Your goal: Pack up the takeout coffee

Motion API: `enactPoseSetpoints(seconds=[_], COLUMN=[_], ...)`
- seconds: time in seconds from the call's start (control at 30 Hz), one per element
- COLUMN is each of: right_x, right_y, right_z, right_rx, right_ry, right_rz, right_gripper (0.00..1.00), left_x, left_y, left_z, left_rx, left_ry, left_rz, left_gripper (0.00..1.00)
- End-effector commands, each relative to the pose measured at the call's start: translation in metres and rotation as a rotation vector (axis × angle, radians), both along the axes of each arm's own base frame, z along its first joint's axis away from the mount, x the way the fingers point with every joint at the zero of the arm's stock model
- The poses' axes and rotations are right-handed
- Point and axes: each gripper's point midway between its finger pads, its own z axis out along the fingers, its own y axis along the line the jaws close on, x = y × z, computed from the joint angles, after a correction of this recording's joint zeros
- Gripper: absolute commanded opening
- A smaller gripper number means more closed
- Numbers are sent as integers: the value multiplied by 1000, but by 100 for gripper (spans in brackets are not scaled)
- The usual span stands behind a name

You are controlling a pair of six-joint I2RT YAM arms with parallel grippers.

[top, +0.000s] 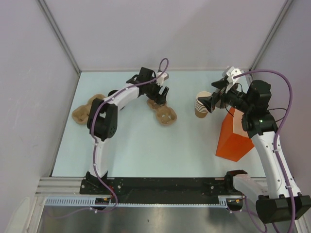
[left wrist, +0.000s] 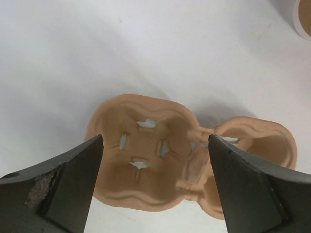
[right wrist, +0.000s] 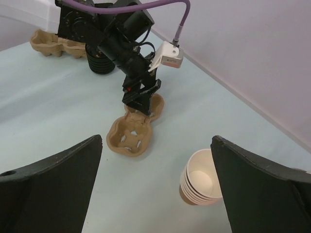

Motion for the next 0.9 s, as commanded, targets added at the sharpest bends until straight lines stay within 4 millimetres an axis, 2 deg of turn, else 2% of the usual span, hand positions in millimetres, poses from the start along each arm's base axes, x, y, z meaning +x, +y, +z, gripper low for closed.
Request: enactPoseSetpoints(seconds=[0.0,0.1,0.17,0.2,0.23,0.27,0.3,0.4,0.6,0.67,0.87], right_x=[1,0,0,0,-2,-2,-3,-5,-7,-7,-8], right_y=[1,3,2,2,1,1,1,1,1,2,3], right_z=[9,9,10,10,12,13,14,15,16,16,16], right_rx=[1,0,0,0,1,3,4,7,10,10,11], right_ry=[-49,-51,-53,-54,-61,-62,-63,-67,-67,-67,-66], right_rz=[1,8,5,5,5,6,6,10,15,18,24], right_gripper=[100,100,100,100,100,100,100,100,100,100,100], left_x=[0,-14,-34,-44,-54,-60,-68,-79,-77,-75,-83], left_y=[-12,-8,-16,-9,-16,-16,-11,-2,14,18,35], left_z=[57,80,83,65,74,68,53,27,-7,-10,-15], left_rx=[-59,-25,9,57,59,78,116,222,362,382,451], left_ry=[-102,-187,-220,-209,-247,-244,-230,-228,-245,-260,-258], left_rz=[-9,8,-29,-17,-38,-42,-37,-26,39,58,52], left_gripper=[94,95,96,96,96,96,96,96,96,96,96])
